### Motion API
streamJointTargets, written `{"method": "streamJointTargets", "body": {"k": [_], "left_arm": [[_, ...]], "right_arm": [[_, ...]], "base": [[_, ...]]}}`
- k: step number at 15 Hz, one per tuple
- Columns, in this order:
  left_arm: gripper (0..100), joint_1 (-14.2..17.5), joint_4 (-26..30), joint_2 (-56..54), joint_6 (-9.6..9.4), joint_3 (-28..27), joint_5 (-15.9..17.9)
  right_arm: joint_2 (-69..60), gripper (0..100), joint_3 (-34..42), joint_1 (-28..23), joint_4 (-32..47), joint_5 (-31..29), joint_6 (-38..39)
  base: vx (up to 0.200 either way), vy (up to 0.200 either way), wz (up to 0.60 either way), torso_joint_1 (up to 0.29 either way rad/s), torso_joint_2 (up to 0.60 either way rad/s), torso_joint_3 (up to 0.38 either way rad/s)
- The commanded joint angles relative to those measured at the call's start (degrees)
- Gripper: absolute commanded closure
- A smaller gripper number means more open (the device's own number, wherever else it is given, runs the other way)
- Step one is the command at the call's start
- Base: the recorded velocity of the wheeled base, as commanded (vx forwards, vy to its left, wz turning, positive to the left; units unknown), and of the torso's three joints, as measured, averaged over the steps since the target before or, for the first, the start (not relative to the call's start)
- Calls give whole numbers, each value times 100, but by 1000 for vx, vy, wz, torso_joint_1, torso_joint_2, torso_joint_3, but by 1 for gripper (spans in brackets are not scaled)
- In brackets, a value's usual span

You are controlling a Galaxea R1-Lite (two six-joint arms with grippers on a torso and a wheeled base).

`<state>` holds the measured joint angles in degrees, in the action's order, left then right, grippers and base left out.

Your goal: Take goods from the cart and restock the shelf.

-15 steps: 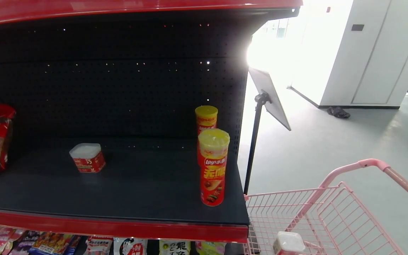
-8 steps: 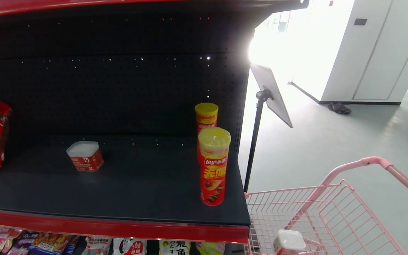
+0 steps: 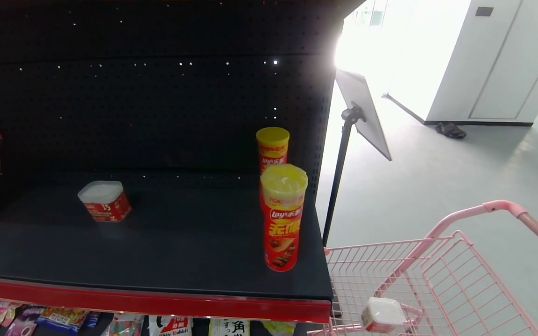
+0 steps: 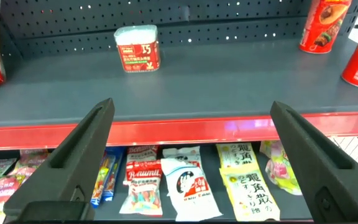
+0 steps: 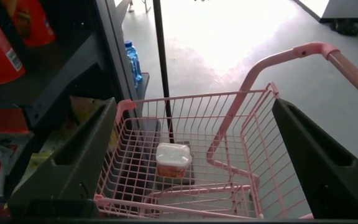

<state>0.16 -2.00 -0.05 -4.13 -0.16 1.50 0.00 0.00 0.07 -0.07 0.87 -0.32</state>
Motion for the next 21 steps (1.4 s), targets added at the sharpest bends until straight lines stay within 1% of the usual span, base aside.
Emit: {"method": "streamJointTargets", "body": {"k": [1, 9, 21], "left_arm": [[0, 2, -2, 5, 0, -2, -1], [0, 2, -11, 5, 9, -2, -1], [0, 2, -11, 5, 27, -2, -9]], "right_arm": [[0, 0, 0, 1, -1, 1, -3], [0, 0, 0, 1, -1, 1, -3], [0, 0, 0, 1, -1, 1, -3]], "base": [[0, 0, 0, -2, 2, -105], [0, 0, 0, 4, 2, -162], [0, 0, 0, 0, 0, 0]]}}
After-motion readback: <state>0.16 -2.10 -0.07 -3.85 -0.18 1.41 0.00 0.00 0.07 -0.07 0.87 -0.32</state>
